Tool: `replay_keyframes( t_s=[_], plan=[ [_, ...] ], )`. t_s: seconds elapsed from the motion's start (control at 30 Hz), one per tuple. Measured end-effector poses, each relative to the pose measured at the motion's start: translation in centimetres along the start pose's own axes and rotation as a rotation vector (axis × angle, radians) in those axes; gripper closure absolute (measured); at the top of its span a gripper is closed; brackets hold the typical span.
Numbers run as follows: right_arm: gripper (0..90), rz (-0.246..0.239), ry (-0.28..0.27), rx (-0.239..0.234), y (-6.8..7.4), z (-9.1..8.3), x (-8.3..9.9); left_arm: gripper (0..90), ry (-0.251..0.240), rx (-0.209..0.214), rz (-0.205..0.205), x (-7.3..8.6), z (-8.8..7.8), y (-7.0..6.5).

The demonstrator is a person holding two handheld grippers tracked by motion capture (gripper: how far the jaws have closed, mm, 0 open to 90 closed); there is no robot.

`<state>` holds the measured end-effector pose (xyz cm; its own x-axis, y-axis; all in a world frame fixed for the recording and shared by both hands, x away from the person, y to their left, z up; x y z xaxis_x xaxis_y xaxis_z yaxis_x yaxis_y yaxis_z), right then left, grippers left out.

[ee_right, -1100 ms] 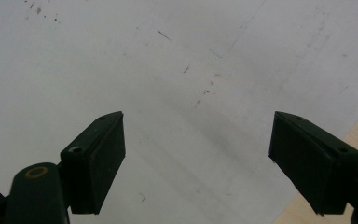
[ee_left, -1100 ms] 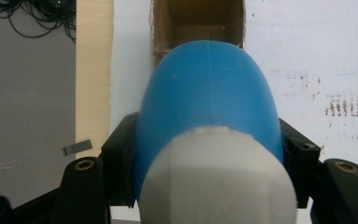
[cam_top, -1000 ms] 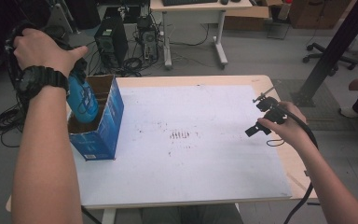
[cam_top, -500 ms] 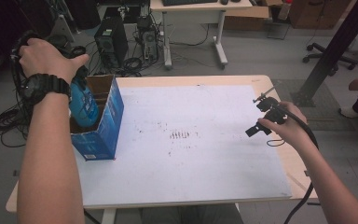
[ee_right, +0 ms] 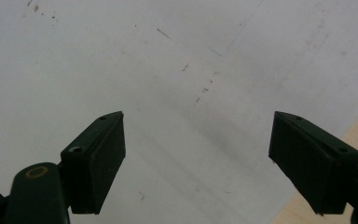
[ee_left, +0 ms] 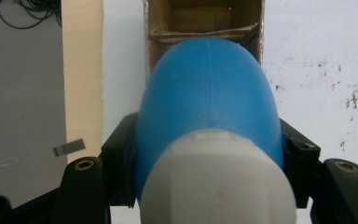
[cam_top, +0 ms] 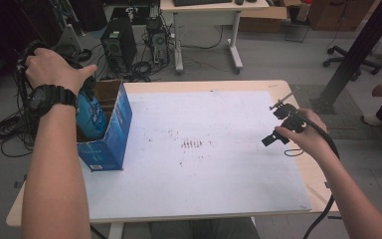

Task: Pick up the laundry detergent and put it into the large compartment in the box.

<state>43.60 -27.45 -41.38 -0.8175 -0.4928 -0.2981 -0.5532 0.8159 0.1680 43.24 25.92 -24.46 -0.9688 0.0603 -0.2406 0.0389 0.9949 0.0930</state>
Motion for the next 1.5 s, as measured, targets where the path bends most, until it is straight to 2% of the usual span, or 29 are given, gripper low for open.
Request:
replay_keyframes(
  t_s=[0.5, 1.5],
  plan=[
    [18.7, -0.001, 0.002, -0.001, 0.0, 0.1, 0.1, 37.6, 0.007, 0.013, 0.032, 0.0, 1.4, -0.9],
    [18.7, 0.003, 0.007, 0.003, -0.2, 0.1, 0.3, 37.6, 0.046, 0.029, 0.042, 0.5, 4.7, -1.4]
  ],
)
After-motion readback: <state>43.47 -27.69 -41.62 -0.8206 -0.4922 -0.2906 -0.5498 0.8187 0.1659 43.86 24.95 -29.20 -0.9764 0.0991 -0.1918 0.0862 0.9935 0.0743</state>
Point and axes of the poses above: each handheld gripper's, and its own axes: z roughly forward along the jaws, x roughly out of its underside, y roughly to its left, the point moved 8 cm from there along z, roughly forward along the jaws, and after that the axes turned 5 degrees about z, right-handed, at the moved point
